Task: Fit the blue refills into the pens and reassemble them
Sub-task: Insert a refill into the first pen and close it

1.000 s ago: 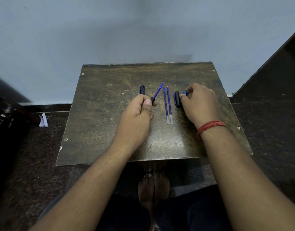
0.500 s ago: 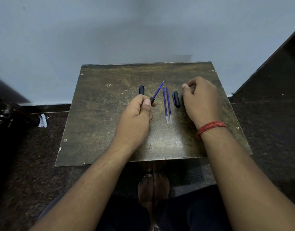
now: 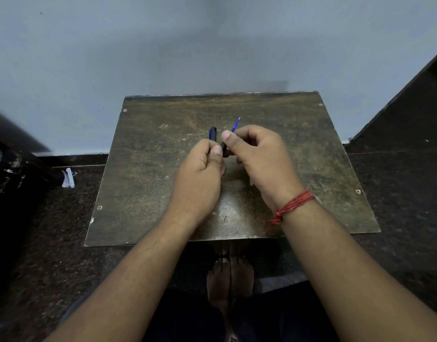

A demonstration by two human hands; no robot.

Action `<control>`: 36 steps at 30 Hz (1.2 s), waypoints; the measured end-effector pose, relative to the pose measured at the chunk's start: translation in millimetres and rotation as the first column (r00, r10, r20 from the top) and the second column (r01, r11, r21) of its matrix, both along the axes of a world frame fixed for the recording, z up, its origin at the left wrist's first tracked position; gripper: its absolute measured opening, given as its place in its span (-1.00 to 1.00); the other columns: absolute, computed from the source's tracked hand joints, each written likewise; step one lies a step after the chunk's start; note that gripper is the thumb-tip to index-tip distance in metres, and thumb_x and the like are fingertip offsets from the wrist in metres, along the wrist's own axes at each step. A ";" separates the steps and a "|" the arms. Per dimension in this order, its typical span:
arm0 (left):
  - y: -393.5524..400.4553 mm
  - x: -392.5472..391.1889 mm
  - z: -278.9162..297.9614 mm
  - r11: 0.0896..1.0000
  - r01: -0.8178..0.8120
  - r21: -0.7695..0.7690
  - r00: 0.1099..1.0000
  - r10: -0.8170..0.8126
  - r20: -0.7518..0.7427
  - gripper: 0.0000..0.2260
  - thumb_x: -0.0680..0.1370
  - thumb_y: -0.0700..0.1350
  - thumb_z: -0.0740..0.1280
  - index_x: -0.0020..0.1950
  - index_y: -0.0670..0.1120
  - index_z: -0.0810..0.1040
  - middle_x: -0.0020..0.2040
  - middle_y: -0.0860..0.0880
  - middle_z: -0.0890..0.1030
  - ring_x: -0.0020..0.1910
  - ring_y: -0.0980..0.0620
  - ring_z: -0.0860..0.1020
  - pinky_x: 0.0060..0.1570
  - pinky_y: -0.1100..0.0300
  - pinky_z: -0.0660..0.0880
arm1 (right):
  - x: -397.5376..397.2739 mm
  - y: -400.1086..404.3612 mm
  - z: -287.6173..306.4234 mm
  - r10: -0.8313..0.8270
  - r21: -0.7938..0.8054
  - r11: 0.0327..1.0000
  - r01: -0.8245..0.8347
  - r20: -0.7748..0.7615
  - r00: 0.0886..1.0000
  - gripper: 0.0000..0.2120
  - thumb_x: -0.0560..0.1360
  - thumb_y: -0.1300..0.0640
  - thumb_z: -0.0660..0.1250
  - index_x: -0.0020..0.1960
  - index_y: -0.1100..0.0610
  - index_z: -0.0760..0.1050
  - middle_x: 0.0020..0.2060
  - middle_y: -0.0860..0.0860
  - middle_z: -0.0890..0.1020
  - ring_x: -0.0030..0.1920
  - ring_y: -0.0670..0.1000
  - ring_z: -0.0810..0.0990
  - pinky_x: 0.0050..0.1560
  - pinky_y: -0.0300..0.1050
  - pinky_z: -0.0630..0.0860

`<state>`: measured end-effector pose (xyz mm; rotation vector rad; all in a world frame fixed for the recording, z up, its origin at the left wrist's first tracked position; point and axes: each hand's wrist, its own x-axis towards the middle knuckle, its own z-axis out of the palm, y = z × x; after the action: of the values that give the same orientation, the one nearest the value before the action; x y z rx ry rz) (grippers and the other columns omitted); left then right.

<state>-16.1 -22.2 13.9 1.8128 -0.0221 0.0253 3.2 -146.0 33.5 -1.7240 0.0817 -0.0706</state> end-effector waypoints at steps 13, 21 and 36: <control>-3.9 -6.8 2.1 0.987 0.075 0.145 0.996 -0.082 0.042 -0.78 0.70 -0.08 0.15 -0.01 -0.15 0.51 -0.38 0.11 0.42 -0.48 0.24 0.34 -0.46 0.36 0.27 | 20.1 -51.2 3.2 -0.352 0.454 0.816 0.359 -0.102 0.930 -0.86 0.58 0.14 0.38 -0.17 0.09 0.55 -0.39 -0.04 0.59 -0.37 -0.09 0.54 -0.43 -0.25 0.39; -0.5 -6.5 3.4 0.993 0.042 0.108 0.999 -0.044 0.019 -0.78 0.70 -0.06 0.14 -0.01 -0.08 0.52 -0.41 0.14 0.44 -0.50 0.24 0.34 -0.50 0.40 0.26 | 25.8 -95.7 -7.2 -0.488 -0.085 0.867 0.491 0.050 0.871 -0.84 0.58 0.09 0.30 -0.02 0.07 0.65 -0.25 -0.05 0.61 -0.23 -0.05 0.58 -0.19 -0.11 0.51; -0.8 -6.3 2.7 0.994 0.053 0.095 0.999 -0.054 0.008 -0.77 0.70 -0.04 0.13 -0.02 -0.08 0.51 -0.42 0.20 0.46 -0.47 0.23 0.34 -0.46 0.36 0.28 | 28.8 -81.0 -30.5 -0.301 -0.782 0.563 0.266 0.106 0.948 -0.91 0.56 0.02 0.33 -0.03 0.03 0.55 -0.10 0.00 0.62 -0.02 0.09 0.57 -0.09 -0.09 0.42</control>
<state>-22.3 -23.0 16.6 1.9065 -0.0807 -0.0044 32.0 -227.0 3.0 -2.6077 0.4190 -0.3631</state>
